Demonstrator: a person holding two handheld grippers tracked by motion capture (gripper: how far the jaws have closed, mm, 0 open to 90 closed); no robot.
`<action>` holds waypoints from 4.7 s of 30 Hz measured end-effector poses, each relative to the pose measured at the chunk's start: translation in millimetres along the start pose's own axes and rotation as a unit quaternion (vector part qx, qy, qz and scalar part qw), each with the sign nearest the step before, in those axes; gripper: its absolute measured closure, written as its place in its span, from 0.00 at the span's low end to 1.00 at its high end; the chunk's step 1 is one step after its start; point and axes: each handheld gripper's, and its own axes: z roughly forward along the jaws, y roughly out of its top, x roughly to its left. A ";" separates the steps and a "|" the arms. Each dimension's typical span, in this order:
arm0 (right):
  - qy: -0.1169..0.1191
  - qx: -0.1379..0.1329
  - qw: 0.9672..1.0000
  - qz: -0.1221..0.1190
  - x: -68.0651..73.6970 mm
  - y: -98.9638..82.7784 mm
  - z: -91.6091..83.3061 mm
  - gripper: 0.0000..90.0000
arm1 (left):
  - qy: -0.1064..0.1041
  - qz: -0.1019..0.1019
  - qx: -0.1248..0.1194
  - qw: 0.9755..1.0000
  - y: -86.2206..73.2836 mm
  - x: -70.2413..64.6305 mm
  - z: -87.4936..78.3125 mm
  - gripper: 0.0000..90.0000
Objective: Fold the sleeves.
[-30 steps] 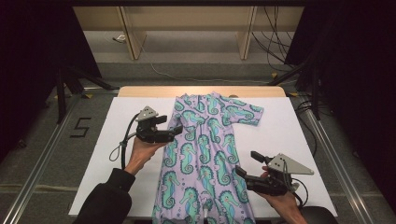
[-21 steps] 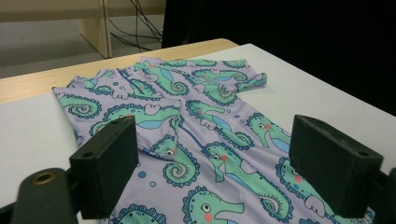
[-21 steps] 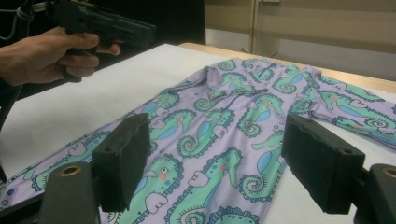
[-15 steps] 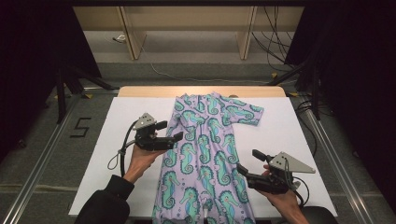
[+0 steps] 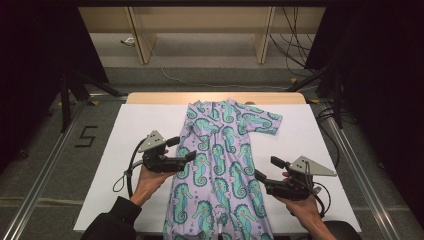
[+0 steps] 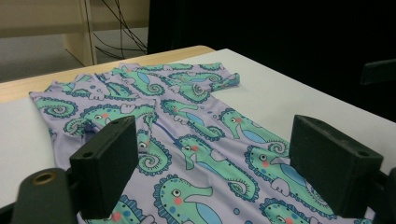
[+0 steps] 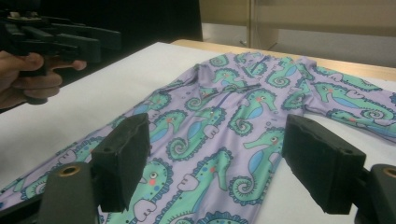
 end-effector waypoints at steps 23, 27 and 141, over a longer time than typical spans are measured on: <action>-0.023 0.043 0.999 -0.006 -41.9 33.4 26.3 0.27 | -0.010 -0.006 -0.005 1.000 -13.4 -10.6 -13.8 0.17; -0.034 0.052 0.998 -0.009 -49.0 39.3 34.5 0.27 | -0.010 -0.004 -0.003 1.000 -15.9 -12.5 -13.7 0.17; -0.209 0.264 0.936 0.100 -205.0 34.1 177.4 0.48 | -0.006 0.018 -0.007 1.000 -20.8 -18.6 -16.9 0.17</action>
